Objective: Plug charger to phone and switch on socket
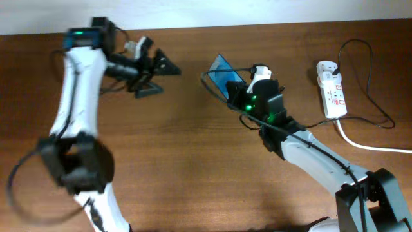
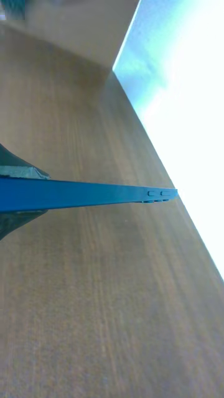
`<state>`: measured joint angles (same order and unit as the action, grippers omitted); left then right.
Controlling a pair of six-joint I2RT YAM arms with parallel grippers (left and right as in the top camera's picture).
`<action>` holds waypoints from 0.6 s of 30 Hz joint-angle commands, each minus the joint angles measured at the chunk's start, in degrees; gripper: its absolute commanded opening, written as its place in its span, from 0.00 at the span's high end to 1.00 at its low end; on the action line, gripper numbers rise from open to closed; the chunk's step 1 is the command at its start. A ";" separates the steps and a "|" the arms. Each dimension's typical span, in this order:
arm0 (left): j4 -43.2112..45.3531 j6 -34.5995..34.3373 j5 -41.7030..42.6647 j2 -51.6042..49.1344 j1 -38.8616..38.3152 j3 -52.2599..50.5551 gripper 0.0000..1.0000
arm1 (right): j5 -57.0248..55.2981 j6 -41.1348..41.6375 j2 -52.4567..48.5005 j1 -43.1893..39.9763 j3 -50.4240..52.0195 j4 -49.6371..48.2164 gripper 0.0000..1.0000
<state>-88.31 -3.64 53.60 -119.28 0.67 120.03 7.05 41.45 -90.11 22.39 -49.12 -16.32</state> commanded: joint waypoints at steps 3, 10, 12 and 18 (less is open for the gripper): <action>-6.58 9.77 -11.10 20.24 6.05 1.64 0.06 | 20.35 3.19 0.79 -3.52 -0.68 4.55 0.96; -6.75 8.85 -26.38 52.68 18.01 1.64 0.10 | 19.06 -6.73 16.09 -7.72 -0.66 33.35 0.96; -6.73 5.73 -31.80 61.13 19.87 1.64 0.10 | 14.73 -8.33 23.21 -8.83 -0.66 40.87 0.96; -4.33 -8.96 -56.98 81.64 15.02 -5.51 0.02 | 9.53 -9.77 40.79 -9.33 -0.66 52.59 0.96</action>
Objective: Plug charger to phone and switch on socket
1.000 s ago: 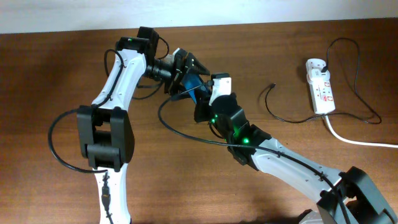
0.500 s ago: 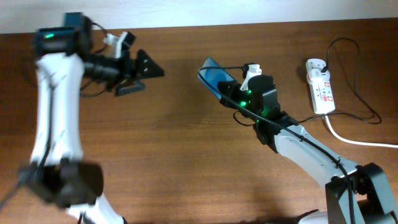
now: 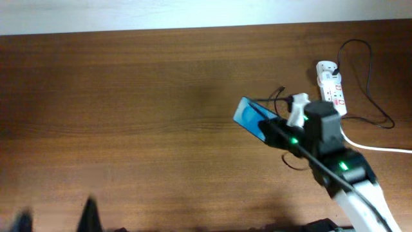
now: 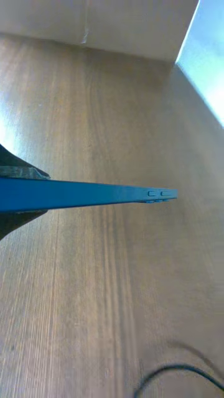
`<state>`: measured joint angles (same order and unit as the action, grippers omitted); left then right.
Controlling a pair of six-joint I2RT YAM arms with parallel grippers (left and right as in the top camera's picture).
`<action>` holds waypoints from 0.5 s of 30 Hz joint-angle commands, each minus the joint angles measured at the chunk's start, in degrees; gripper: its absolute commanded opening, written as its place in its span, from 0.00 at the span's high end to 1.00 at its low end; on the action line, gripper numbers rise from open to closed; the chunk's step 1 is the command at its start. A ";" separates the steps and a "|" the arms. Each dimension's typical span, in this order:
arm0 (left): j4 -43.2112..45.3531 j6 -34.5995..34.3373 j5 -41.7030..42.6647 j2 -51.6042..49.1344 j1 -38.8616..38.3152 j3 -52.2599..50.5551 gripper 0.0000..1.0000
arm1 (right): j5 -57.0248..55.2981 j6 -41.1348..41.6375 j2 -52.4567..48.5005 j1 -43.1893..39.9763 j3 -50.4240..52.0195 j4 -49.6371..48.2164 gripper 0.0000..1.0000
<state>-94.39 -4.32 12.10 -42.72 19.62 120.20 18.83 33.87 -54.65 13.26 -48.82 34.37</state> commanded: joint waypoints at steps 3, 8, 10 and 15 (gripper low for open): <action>5.60 -11.89 -23.87 10.29 -13.31 -14.49 0.00 | -3.06 -2.12 10.69 -0.20 -0.96 5.51 0.96; 14.73 -22.12 -40.41 12.85 -36.13 -31.91 0.01 | -2.99 2.64 12.46 -0.15 -0.57 5.90 0.96; 21.29 -30.16 -43.47 12.85 -44.70 -39.54 0.01 | -2.78 6.54 10.58 -0.15 0.57 3.61 0.96; 42.14 -41.90 -43.45 12.79 -53.11 -58.29 0.01 | 1.62 17.05 3.54 1.05 5.92 -9.05 0.96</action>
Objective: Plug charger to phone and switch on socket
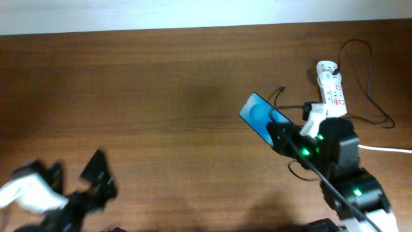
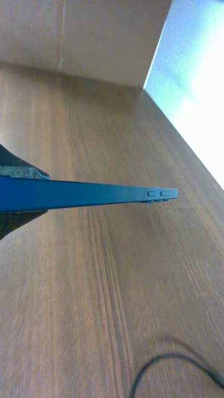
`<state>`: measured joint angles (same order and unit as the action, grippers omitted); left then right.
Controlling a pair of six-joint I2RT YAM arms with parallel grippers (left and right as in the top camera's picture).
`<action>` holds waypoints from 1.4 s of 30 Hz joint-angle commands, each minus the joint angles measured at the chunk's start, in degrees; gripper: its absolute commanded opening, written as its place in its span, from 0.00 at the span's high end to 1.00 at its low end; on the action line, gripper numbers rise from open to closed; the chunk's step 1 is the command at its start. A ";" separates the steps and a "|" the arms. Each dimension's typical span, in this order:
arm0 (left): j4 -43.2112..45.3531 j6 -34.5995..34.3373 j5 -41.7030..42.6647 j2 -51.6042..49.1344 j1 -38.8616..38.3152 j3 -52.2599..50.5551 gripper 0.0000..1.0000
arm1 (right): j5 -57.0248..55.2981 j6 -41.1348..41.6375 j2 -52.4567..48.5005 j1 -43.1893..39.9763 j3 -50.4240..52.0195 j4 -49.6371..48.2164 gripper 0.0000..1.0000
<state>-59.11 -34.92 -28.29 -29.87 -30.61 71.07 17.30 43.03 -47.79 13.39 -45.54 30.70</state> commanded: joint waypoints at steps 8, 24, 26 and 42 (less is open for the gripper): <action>23.28 -52.85 6.16 -2.54 -2.84 -30.47 0.01 | 13.03 26.27 -17.29 3.54 3.85 -26.14 0.96; 73.53 -52.72 79.95 -45.05 20.79 -30.82 0.05 | 14.21 32.94 -25.22 9.05 3.85 -36.46 0.96; 79.03 -55.21 82.99 -48.81 20.65 -30.82 0.05 | 11.87 33.03 -25.24 9.05 3.85 -37.97 0.96; 82.62 -59.36 72.26 -52.89 16.57 -30.82 0.25 | 9.44 43.47 -27.98 15.15 3.85 -48.98 0.96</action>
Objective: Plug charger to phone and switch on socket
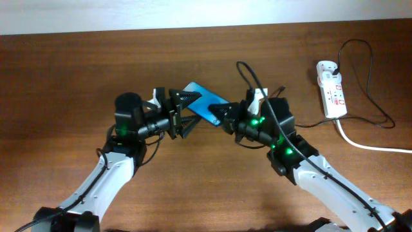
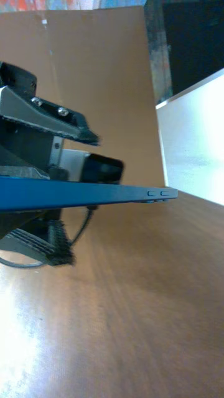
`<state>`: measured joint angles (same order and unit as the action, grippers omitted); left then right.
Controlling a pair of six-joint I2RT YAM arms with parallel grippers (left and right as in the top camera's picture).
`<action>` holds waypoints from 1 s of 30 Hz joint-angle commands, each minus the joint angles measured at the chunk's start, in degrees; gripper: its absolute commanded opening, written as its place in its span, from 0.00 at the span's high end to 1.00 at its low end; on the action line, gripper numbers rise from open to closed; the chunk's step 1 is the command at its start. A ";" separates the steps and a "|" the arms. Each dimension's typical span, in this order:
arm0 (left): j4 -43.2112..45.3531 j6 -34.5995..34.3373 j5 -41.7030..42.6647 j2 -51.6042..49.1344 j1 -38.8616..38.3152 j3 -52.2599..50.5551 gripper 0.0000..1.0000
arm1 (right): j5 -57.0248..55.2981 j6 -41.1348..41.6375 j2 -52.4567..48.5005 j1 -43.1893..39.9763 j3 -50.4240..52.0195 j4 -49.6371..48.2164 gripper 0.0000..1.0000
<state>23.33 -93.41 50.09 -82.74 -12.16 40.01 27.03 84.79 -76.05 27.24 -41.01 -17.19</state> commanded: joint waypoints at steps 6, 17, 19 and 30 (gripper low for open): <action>0.00 -0.83 -12.20 -0.02 -3.98 0.24 0.36 | 4.26 3.85 0.28 1.25 -0.68 -0.57 0.96; 0.02 -0.90 -14.10 -0.02 -3.98 0.24 0.83 | 3.98 8.79 0.28 1.25 -0.68 -0.17 0.96; 0.04 -0.92 -14.03 -0.02 -3.98 0.24 0.90 | 3.48 9.49 0.28 1.25 -0.68 -0.17 0.96; -2.03 -3.80 -13.44 -0.02 -3.91 0.24 1.00 | 2.05 8.74 0.24 1.25 -0.68 5.40 0.57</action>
<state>22.48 -97.51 37.15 -82.85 -16.14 39.94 29.23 96.53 -76.12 28.23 -41.12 -14.26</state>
